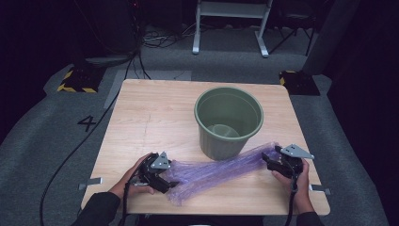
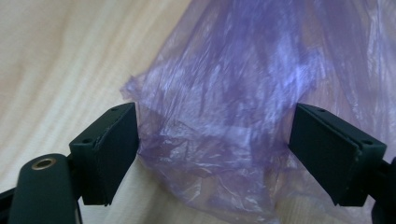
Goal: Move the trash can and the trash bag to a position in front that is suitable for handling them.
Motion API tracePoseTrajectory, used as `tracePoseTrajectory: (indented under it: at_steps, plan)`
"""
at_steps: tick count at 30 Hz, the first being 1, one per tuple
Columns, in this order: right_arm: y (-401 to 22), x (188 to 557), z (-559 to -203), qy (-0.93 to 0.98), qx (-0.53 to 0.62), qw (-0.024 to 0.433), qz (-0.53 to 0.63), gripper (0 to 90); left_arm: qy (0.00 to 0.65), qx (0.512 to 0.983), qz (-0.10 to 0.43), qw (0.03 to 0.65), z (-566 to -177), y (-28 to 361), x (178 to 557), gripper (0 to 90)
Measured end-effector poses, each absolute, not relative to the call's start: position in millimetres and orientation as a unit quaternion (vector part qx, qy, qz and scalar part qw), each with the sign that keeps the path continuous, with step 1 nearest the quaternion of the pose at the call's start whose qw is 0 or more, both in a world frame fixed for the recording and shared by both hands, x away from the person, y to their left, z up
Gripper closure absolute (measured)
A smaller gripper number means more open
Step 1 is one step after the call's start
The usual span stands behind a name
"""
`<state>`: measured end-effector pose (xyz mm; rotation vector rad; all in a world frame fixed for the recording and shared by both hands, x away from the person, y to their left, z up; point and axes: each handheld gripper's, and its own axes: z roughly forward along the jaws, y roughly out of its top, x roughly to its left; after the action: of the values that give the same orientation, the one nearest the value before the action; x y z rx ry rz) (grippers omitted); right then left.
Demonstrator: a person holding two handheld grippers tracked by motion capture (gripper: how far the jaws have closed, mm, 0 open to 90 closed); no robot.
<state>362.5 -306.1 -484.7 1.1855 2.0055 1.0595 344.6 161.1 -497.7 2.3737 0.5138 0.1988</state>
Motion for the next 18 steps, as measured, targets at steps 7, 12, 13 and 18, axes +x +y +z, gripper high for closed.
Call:
tracePoseTrajectory:
  at_steps: [7, 12, 13, 18]
  plan:
    - [-306, 349, -483, 0.719, 0.495, 0.283, 0.396, 28.8, 0.204, 0.906, 0.076, 0.362, -502, 161, 344, 13.3]
    - [-295, 361, -490, 0.715, 0.517, 0.278, 0.380, 27.0, 0.199, 0.902, 0.076, 0.376, -504, 162, 344, 11.6]
    - [-295, 365, -491, 0.713, 0.523, 0.269, 0.383, 26.5, 0.200, 0.902, 0.077, 0.376, -505, 161, 344, 11.6]
    - [-294, 375, -499, 0.721, 0.525, 0.254, 0.374, 26.9, 0.199, 0.902, 0.076, 0.376, -505, 161, 344, 11.6]
